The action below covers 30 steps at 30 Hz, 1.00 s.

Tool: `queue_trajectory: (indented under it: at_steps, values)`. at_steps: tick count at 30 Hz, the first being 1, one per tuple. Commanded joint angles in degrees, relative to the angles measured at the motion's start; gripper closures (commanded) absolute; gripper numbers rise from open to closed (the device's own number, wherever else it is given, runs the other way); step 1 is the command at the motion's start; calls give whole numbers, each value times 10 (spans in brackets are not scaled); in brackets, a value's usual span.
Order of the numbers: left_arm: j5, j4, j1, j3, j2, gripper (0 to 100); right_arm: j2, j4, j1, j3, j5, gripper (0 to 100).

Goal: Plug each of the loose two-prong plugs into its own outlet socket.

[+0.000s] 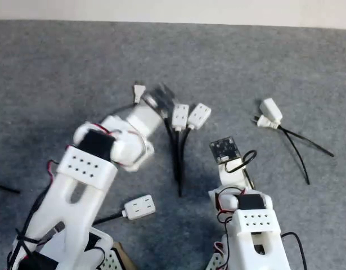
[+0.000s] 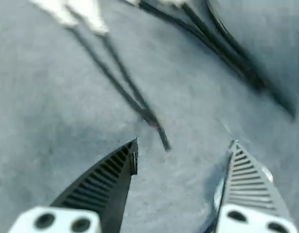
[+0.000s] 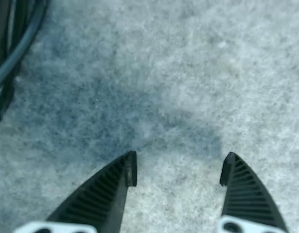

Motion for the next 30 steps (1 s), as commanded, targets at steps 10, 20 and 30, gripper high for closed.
queue_trajectory:
  at_steps: [10,20,30]
  values:
    - [541,-261,-186,174,-5,712,29,109,84,-305,31,728]
    - [543,-361,-227,237,-1,712,399,103,153,-612,44,728]
    - [542,-362,-227,238,-1,712,673,87,220,-790,407,728]
